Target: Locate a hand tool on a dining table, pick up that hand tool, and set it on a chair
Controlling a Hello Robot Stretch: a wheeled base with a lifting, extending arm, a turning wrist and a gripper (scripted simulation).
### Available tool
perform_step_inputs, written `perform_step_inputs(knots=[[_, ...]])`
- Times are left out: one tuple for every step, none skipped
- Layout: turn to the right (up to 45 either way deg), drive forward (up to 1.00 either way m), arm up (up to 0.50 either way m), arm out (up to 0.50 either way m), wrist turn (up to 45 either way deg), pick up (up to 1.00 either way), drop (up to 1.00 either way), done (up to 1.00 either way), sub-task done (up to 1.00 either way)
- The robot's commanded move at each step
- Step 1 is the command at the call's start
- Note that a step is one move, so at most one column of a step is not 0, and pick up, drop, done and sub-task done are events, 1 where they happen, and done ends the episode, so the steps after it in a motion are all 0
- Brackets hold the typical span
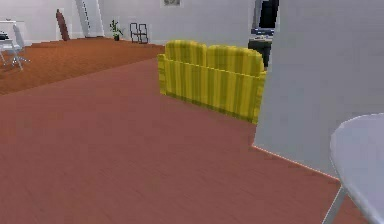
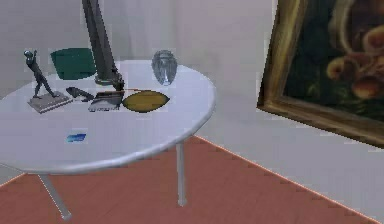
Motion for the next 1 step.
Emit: perform_step_inputs(knots=[[-3.0,0.00,0.00,0.00,0.0,0.00,0.00,0.00,0.00]])
